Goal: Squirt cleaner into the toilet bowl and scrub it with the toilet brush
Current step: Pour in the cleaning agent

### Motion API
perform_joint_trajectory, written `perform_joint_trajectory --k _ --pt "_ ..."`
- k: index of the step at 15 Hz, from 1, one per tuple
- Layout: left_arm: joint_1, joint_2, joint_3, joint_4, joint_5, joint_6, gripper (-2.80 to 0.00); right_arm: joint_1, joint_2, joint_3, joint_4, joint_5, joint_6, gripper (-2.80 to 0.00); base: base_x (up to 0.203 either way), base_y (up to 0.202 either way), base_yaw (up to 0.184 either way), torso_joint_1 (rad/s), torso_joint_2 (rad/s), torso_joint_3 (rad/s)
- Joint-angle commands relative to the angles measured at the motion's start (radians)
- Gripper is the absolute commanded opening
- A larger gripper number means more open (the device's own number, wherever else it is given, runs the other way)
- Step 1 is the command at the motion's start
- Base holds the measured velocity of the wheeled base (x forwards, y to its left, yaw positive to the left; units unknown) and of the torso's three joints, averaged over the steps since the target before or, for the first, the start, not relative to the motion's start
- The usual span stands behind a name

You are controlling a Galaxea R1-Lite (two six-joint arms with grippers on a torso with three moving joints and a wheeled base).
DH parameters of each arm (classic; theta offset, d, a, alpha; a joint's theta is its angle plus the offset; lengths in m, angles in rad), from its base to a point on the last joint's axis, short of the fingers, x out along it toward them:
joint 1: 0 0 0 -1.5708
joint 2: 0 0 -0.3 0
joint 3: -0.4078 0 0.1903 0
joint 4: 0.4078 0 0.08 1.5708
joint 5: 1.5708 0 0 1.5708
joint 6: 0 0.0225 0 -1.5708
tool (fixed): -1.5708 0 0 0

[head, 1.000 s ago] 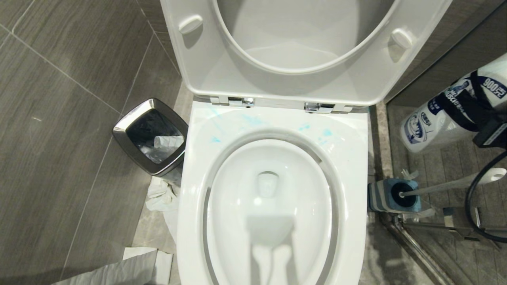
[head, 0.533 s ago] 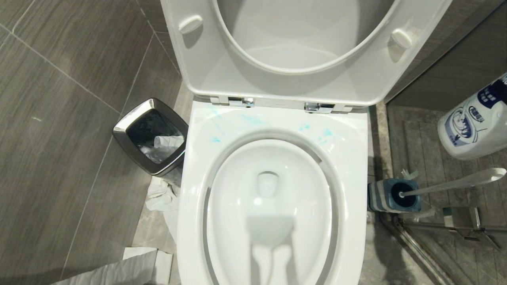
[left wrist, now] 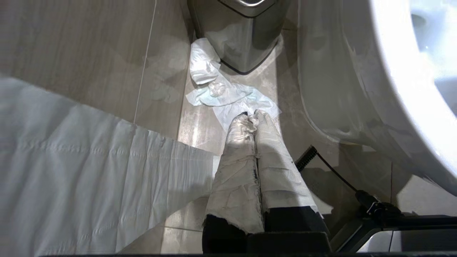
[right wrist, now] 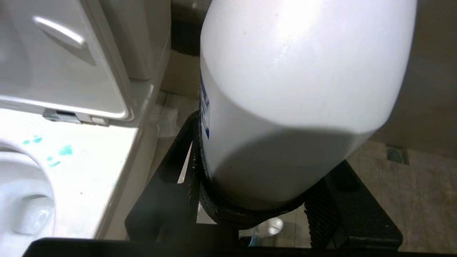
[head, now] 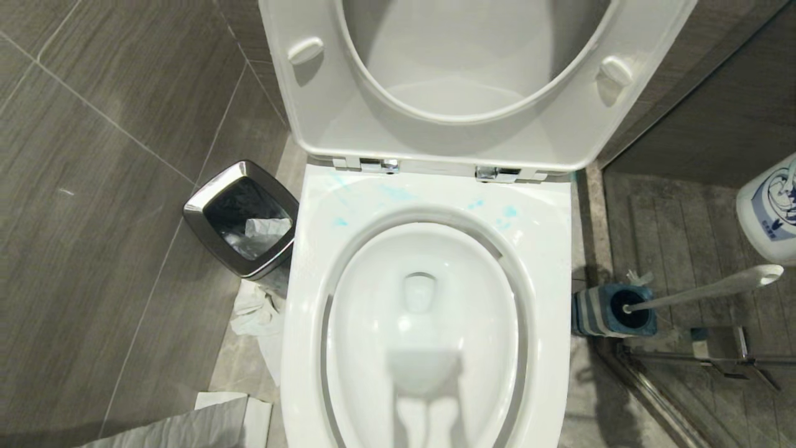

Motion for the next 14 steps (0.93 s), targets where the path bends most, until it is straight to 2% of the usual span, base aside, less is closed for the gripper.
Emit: perform_joint_trajectory --k 1,5,11,14 --pt "0.000 0.000 0.002 0.000 0.000 0.000 -2.80 0.000 -0.029 -0.001 -0.001 0.000 -0.001 -2.80 0.000 0.000 0.000 0.001 0.00 0.194" --pt "0.000 0.000 0.002 0.000 0.000 0.000 -2.80 0.000 -0.029 0.001 0.025 0.007 -0.030 -2.80 0.000 0.000 0.000 0.003 0.00 0.198" --pt "0.000 0.000 0.002 0.000 0.000 0.000 -2.80 0.003 0.000 -0.008 0.052 0.013 -0.032 -2.80 0.000 0.000 0.000 0.001 0.00 0.201" --pt "0.000 0.000 0.002 0.000 0.000 0.000 -2.80 0.007 0.023 -0.016 0.101 0.047 -0.074 -2.80 0.000 0.000 0.000 -0.002 0.00 0.139"
